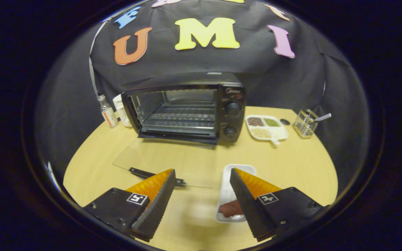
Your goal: Open the toaster oven, put the food inside, and close the toaster oven door.
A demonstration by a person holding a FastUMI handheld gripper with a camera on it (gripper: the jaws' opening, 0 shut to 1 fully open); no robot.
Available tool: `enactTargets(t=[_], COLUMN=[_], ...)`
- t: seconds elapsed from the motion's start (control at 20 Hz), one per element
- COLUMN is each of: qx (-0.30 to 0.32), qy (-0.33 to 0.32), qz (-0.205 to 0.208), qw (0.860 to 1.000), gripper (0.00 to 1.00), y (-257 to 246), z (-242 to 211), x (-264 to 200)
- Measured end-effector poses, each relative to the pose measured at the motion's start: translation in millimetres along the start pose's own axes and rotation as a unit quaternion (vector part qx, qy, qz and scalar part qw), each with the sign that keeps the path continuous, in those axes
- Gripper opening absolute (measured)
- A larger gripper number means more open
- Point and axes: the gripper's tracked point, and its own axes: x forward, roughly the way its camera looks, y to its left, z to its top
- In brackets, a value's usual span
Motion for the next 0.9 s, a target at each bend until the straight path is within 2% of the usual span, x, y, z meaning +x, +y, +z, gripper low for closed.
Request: enactTargets(t=[0.1, 0.25, 0.4, 0.55, 0.6, 0.65, 0.7, 0.8, 0.9], qx=[-0.001, 0.017, 0.052, 0.118, 0.144, 0.16, 0.168, 0.17, 0.18], qy=[-0.009, 0.02, 0.061, 0.111, 0.134, 0.15, 0.164, 0.191, 0.202], qz=[-0.011, -0.005, 0.051, 0.145, 0.18, 0.205, 0.227, 0.249, 0.272], qw=[1.0, 1.0, 0.996, 0.976, 0.964, 0.954, 0.945, 0.934, 0.924], gripper=[1.0, 0.99, 0.96, 0.91, 0.81, 0.77, 0.66, 0.5, 0.43], y=[-41.9, -93.1, -110.0, -97.2, -89.3, -84.0, -79.5, -80.0, -77.6], z=[9.4, -3.8, -25.7, -48.1, -53.7, -57.7, -60.3, -69.9, -68.8], x=[-7.2, -8.0, -5.4, -4.4, -6.6, -7.6, -8.7, -7.3, -8.2])
